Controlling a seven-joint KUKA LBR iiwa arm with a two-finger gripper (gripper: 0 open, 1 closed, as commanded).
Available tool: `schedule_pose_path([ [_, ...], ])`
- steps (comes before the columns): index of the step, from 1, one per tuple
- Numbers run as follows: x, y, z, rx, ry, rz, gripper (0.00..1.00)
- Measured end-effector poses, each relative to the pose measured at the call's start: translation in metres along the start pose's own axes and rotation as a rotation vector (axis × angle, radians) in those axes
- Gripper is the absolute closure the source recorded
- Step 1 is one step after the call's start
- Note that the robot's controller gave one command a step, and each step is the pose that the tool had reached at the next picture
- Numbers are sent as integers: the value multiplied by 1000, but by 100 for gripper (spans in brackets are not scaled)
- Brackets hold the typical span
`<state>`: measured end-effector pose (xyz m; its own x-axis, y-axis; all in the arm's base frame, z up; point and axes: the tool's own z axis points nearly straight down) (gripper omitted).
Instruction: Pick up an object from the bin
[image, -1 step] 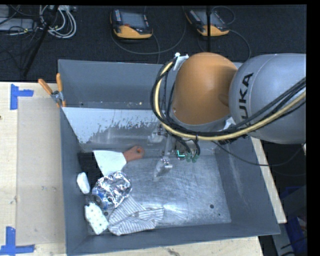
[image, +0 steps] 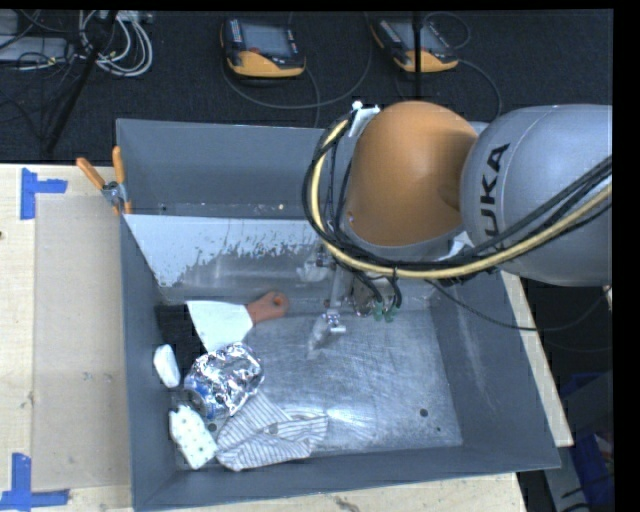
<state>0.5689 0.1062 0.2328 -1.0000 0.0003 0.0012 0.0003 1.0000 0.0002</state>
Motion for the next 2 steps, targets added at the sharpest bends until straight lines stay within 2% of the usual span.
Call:
schedule_pose_path([
  [1,41,2,70,0,-3,-41,0],
  [2,100,16,73,1,5,-132,0],
])
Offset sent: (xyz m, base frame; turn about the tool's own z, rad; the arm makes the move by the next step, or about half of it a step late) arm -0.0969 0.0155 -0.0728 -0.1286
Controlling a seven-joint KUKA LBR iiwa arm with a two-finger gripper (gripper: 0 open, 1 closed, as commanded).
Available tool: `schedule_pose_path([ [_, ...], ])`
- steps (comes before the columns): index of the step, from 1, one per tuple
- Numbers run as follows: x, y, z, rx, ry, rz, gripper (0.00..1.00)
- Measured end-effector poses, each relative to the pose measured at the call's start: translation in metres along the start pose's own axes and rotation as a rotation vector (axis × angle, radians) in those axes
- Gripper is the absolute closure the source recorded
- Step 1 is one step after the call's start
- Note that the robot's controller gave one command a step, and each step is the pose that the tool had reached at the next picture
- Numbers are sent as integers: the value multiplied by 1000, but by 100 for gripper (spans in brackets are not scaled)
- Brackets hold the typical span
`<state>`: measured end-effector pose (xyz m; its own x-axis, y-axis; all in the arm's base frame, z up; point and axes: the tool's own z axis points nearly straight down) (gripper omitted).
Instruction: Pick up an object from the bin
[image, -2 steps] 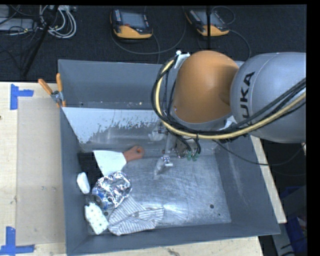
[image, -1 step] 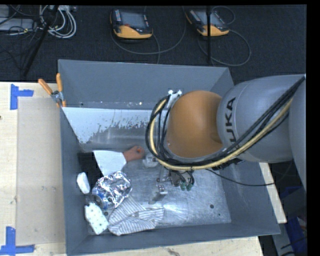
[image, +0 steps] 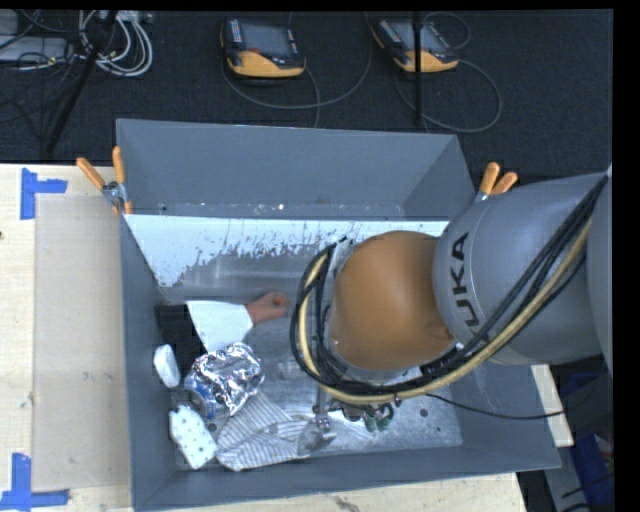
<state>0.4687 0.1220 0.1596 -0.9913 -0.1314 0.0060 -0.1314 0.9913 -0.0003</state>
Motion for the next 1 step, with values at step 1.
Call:
schedule_pose_path([
  [1,-4,7,30,0,-1,-63,0],
])
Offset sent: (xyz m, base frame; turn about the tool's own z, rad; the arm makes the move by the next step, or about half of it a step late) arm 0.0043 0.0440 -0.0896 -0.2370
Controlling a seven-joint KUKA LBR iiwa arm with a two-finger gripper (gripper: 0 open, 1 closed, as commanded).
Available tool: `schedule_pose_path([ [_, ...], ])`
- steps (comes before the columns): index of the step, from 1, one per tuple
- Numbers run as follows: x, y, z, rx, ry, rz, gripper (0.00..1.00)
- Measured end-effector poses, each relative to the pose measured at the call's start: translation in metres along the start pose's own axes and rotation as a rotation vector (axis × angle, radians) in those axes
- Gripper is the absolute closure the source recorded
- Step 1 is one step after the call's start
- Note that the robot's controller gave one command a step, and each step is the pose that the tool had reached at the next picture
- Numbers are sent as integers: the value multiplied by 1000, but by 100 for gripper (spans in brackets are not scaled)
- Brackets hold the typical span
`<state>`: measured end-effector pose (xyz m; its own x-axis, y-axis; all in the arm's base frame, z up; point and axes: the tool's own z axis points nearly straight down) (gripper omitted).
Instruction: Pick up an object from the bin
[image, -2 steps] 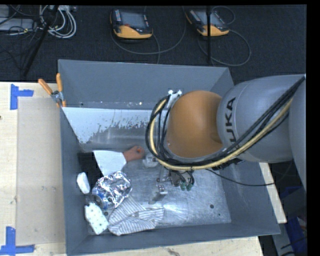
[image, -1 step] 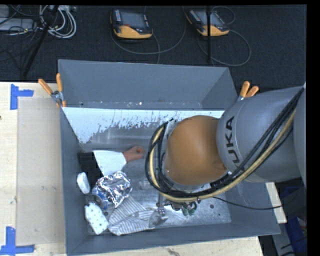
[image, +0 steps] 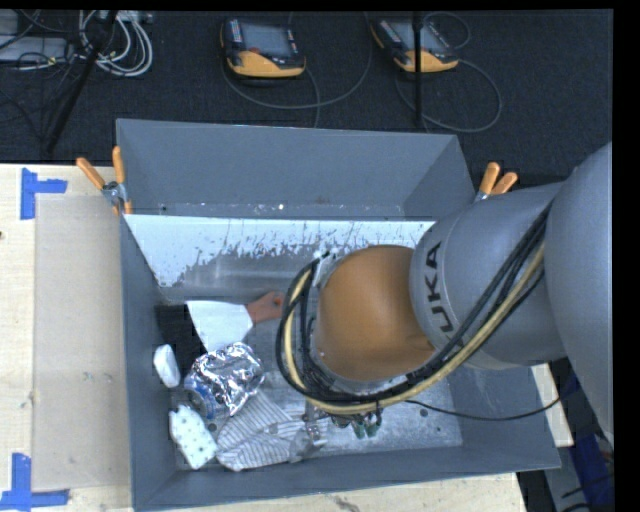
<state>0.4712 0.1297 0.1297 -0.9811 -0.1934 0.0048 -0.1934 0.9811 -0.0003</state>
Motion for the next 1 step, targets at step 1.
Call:
schedule_pose_path([
  [1,-20,33,54,3,-36,-173,0],
])
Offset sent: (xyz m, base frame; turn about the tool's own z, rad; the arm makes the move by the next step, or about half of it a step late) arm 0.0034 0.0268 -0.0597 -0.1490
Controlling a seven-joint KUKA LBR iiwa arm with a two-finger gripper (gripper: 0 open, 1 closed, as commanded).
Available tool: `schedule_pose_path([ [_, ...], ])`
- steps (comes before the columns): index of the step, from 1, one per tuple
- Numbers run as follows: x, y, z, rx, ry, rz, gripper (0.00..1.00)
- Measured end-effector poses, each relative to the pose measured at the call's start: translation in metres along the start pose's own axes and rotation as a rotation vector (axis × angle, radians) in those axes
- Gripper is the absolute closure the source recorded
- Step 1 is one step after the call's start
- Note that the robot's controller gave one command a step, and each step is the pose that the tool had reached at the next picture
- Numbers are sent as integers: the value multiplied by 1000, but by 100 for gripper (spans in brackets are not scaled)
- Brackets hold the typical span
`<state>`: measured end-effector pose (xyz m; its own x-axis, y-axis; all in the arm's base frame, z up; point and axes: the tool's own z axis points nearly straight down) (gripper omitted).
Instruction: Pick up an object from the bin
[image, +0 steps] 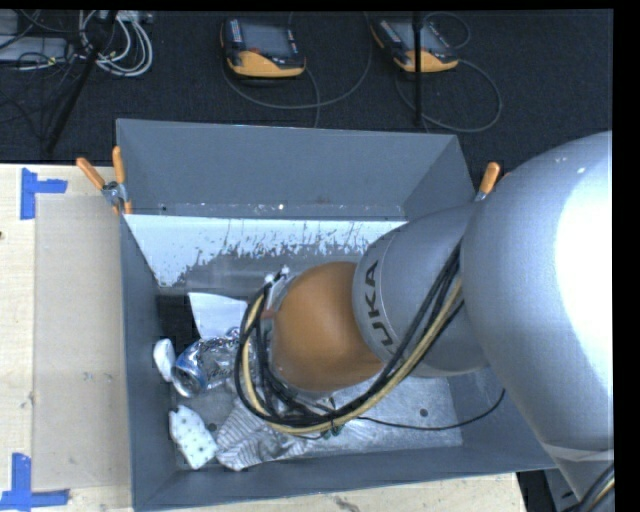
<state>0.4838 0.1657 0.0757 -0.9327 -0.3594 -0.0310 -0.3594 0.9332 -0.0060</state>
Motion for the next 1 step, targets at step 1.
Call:
schedule_pose_path([
  [1,13,-1,-4,-6,37,2,100],
])
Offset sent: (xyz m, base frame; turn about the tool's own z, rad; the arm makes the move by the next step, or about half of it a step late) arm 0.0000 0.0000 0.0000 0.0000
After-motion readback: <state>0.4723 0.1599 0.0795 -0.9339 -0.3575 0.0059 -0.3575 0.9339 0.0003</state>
